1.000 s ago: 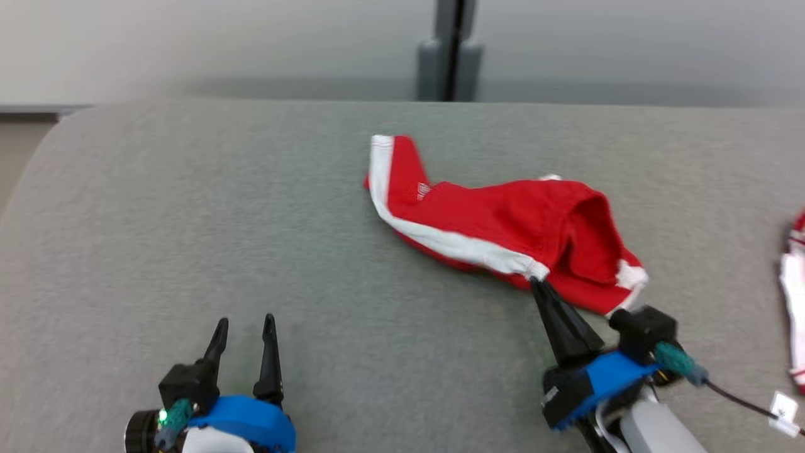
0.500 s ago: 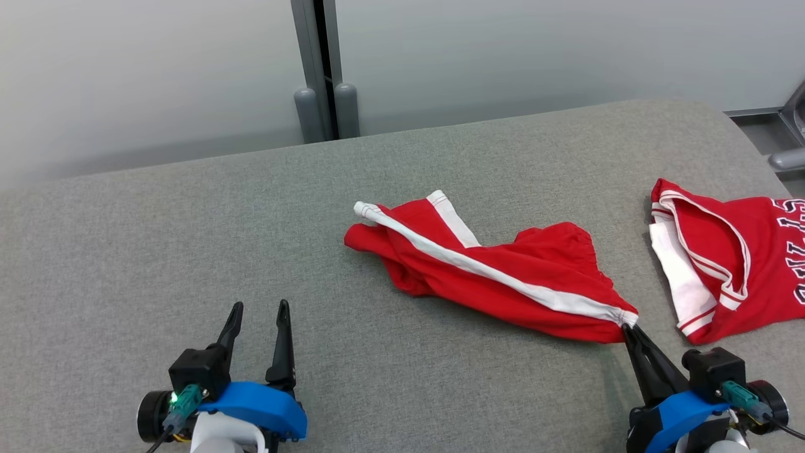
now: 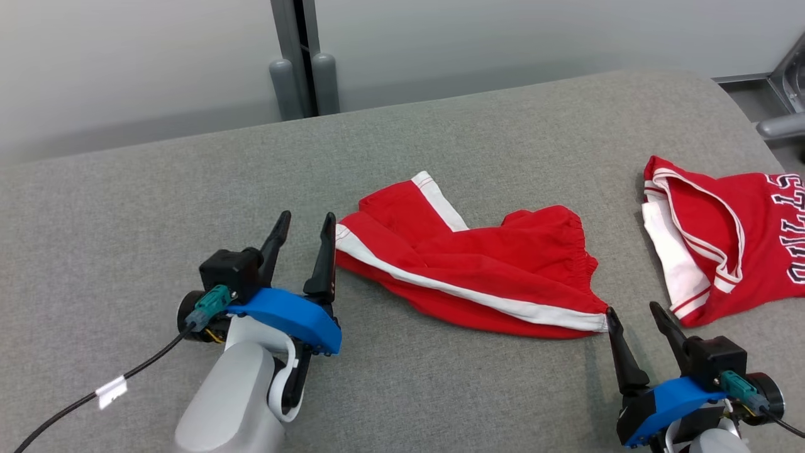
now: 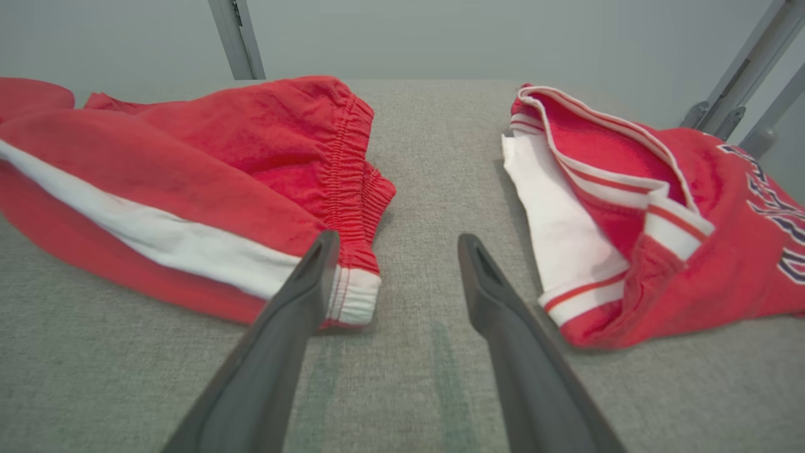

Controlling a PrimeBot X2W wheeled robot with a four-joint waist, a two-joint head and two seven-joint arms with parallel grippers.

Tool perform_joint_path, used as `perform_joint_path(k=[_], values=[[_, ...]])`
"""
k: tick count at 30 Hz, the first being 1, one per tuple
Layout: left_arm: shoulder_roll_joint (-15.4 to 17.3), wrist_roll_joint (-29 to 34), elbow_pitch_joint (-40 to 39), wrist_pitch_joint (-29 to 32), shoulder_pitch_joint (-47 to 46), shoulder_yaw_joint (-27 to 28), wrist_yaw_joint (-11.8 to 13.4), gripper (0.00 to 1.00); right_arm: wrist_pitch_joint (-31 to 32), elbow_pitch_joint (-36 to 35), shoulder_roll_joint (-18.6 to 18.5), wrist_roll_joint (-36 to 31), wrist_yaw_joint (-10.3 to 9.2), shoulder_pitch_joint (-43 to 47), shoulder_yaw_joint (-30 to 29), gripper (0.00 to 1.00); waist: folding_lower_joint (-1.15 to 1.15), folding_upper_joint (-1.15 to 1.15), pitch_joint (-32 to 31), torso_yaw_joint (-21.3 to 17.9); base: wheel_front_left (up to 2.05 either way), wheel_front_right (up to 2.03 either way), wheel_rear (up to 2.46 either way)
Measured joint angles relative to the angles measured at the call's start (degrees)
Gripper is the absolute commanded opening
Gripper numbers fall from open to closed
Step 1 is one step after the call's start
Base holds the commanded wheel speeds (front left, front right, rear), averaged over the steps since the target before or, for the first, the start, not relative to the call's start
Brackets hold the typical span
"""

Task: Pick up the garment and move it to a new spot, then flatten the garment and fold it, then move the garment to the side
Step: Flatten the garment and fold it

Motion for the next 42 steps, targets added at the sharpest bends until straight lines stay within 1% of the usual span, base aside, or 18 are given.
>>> perform_joint_path(k=[4,6,14,15,16,17,22,24,28,34,42], values=[[-0.01,-3.89,8.10,0.30,-3.54,-3.74,-0.41,1.00,0.00,-0.37,0.94,-0.38,0.00,-0.36,0.08,1.00,0.00,0.00,0.72,-1.03,0.00,0.00,0.00],[0.01,-6.83,11.00,0.60,-5.05,-4.93,-0.58,1.00,0.00,-0.48,1.26,-0.46,0.00,-0.69,0.25,1.00,0.00,0.00,1.07,-1.50,0.00,0.00,0.00],[0.05,-13.92,18.33,0.58,-7.71,-10.14,-1.07,1.00,0.00,-0.81,2.05,-0.81,0.00,-1.35,0.98,1.00,0.00,0.00,2.06,-2.59,0.00,0.00,0.00],[0.04,-14.04,18.90,0.57,-8.10,-10.92,-1.08,0.55,0.00,-0.91,2.09,-0.86,0.00,-1.35,1.08,1.00,0.00,0.00,2.07,-2.62,0.00,0.00,0.00],[-0.01,-14.14,19.37,0.51,-8.49,-11.55,-1.08,0.17,0.00,-0.96,2.15,-0.86,0.00,-1.35,1.12,1.00,0.00,0.00,2.07,-2.61,0.00,0.00,0.00],[-0.03,-14.60,19.72,0.41,-8.77,-12.07,-1.09,0.00,0.00,-0.96,2.18,-0.86,0.00,-1.36,1.16,1.00,0.00,0.00,2.03,-2.58,0.00,0.00,0.00],[-0.01,-16.02,22.04,0.23,-8.77,-14.72,-1.12,0.00,0.00,-0.87,2.18,-0.79,0.00,-1.38,1.53,1.00,0.00,0.00,1.11,-1.54,0.00,0.00,0.00],[-0.02,-16.28,22.38,0.15,-8.69,-14.48,-1.15,0.00,0.00,-0.94,2.16,-0.80,0.00,-1.33,1.54,1.00,0.00,0.00,0.48,-0.79,0.00,0.00,0.00],[0.37,-14.36,17.75,0.07,-7.98,-9.59,1.40,0.00,0.00,-1.42,2.08,-0.80,0.00,-1.09,1.49,1.00,0.00,0.00,-0.70,1.06,0.00,0.00,0.00],[1.03,-9.69,11.46,0.07,1.38,-1.91,3.72,0.00,0.00,-1.49,2.01,-0.31,0.00,0.00,1.92,1.00,-0.01,0.00,-3.02,4.73,0.00,0.00,0.00],[0.91,-3.26,8.73,0.08,12.00,5.76,6.06,0.00,0.00,-2.33,2.76,0.13,0.00,1.11,3.82,1.00,-0.01,0.00,-5.60,8.71,0.00,0.00,0.00]])
